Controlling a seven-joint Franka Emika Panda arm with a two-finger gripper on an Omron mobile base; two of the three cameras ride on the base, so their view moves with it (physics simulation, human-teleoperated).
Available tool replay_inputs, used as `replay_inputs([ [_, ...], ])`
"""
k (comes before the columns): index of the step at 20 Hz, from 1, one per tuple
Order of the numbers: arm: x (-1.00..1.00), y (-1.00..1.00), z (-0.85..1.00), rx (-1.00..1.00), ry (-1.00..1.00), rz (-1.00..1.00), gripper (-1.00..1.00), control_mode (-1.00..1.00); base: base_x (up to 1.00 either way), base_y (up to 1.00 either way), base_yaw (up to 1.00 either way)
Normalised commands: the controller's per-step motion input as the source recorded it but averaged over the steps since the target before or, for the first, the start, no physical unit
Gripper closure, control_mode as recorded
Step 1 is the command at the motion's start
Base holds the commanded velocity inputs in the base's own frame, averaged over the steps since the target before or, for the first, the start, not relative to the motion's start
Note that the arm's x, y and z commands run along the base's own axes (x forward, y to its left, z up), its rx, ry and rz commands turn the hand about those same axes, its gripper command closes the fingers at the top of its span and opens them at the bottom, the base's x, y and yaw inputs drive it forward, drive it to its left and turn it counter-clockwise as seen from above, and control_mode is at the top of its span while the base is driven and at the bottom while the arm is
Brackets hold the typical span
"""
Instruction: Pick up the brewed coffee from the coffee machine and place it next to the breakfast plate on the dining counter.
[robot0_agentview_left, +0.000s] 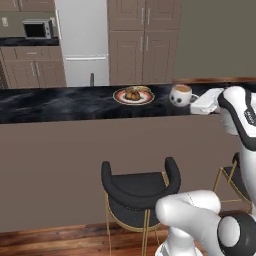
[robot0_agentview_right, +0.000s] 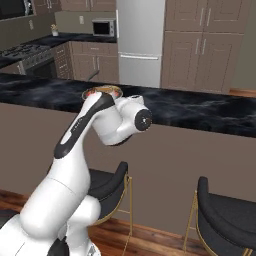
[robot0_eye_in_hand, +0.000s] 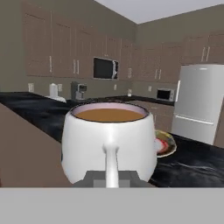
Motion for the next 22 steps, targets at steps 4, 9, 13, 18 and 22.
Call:
replay_inputs([
  [4,0.84,-0.27,0.02,0.00,0.11,-0.10,1.00,-1.00,0.00,0.00,0.00],
  [9,0.69,-0.14,0.00,0.00,0.08,-0.07,1.00,-1.00,0.00,0.00,0.00],
  [13,0.58,-0.13,0.00,0.00,0.03,-0.05,1.00,-1.00,0.00,0.00,0.00],
  [18,0.49,-0.08,-0.11,0.00,0.00,-0.02,1.00,-1.00,0.00,0.00,0.00],
  [22,0.39,0.00,-0.28,-0.04,0.00,0.00,1.00,-1.00,0.00,0.00,0.00],
])
